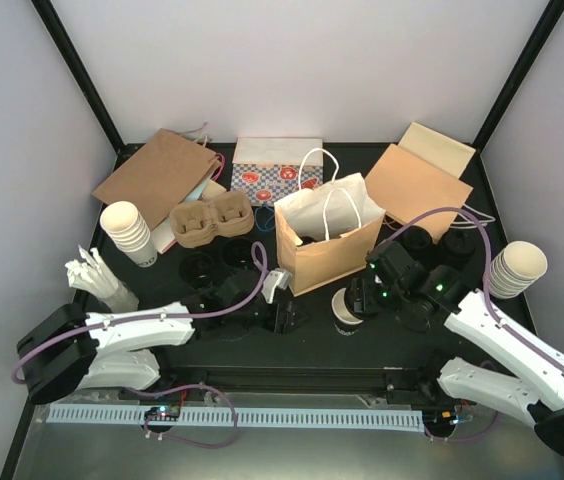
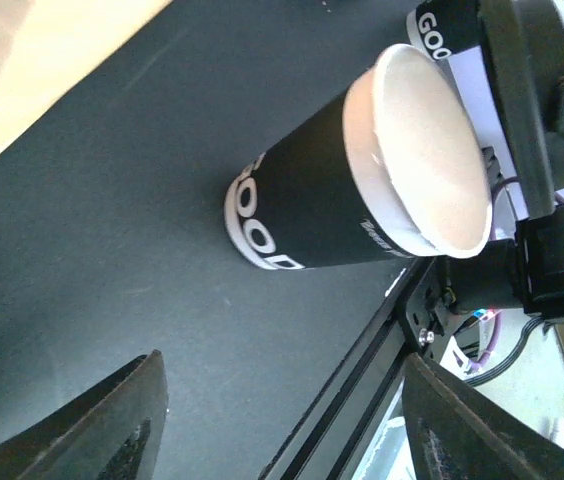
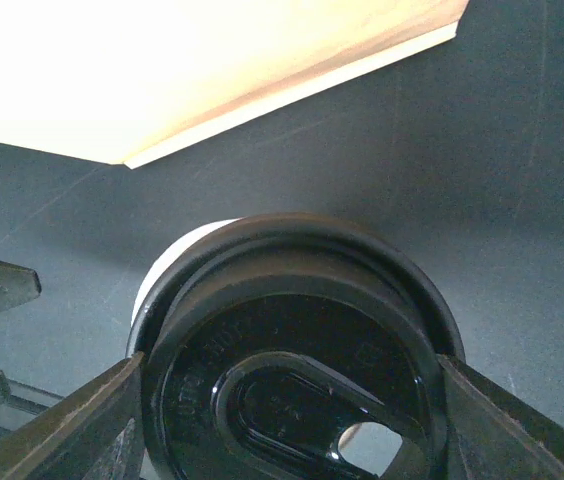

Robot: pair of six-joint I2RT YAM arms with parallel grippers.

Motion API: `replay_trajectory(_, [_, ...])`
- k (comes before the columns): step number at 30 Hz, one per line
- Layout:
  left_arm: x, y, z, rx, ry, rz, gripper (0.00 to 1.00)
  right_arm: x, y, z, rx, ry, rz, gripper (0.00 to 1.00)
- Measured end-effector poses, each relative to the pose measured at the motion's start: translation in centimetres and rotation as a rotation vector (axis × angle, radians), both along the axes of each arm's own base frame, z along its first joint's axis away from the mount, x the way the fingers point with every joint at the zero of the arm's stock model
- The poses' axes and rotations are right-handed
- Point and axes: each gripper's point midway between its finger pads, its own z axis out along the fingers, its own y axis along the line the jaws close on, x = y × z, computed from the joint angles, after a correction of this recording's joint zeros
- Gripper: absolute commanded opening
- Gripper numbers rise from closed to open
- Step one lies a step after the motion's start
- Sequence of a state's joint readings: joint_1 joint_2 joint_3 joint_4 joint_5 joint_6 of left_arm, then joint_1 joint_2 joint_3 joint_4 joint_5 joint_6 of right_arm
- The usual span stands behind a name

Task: Pack the takeout coffee

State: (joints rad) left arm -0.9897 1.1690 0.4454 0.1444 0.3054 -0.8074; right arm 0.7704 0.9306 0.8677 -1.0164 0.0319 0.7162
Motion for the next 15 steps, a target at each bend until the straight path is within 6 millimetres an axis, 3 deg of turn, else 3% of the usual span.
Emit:
replay_trajectory(6, [0.1,-1.7,0.3,-0.017,0.002,-0.03,0.54,-0.3,0.8,-0.6,-0.011,0.013,0.032,0.69])
replay_trajectory(15, [-0.2,-3.5,-0.2,-0.012,0.022,-0.069,0.52,-0.6,1.6,-1.4,-0.015,0.023,0.065,0.69])
